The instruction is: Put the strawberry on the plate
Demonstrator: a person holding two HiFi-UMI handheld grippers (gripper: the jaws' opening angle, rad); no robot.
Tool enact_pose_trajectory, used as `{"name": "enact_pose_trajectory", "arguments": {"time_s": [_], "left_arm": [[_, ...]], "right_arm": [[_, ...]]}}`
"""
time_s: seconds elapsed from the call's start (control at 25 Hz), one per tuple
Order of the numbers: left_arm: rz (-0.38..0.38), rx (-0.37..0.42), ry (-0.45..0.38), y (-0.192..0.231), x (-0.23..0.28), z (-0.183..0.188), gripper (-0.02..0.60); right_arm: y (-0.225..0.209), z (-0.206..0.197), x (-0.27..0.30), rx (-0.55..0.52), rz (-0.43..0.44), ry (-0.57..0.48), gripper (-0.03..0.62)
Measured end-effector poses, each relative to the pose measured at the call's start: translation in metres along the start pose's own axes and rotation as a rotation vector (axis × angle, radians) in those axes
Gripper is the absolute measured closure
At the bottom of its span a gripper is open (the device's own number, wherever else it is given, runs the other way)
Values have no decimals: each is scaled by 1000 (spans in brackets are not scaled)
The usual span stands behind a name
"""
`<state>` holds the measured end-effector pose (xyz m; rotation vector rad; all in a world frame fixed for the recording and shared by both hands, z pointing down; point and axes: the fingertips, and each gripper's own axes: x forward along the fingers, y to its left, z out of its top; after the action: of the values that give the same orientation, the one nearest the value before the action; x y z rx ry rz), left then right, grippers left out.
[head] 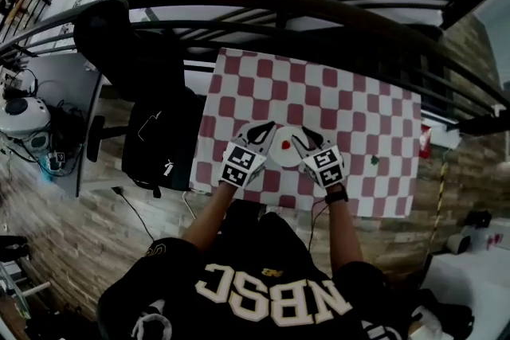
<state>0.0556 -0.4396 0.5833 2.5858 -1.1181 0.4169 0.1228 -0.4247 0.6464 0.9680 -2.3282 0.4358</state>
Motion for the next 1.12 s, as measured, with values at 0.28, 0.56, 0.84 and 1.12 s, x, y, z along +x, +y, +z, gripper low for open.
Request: {"name": "enact_pose_trajectory", "arguments": {"time_s": [0.28,0.56,0.84,1.12], "left_arm": [[16,49,-217,-19,-24,106,566],[18,62,-352,-37,-57,155,566],[55,57,-486,-37,-74,176,566],[35,78,-494,-42,-69,177,566]], "right_arm": [[-8,124,-102,149,-247,-422,530],[8,165,-160,103,-404,-587,571],[12,171,-163,86,-444,-608,576],[10,173,-167,72,-468,-614,576]]}}
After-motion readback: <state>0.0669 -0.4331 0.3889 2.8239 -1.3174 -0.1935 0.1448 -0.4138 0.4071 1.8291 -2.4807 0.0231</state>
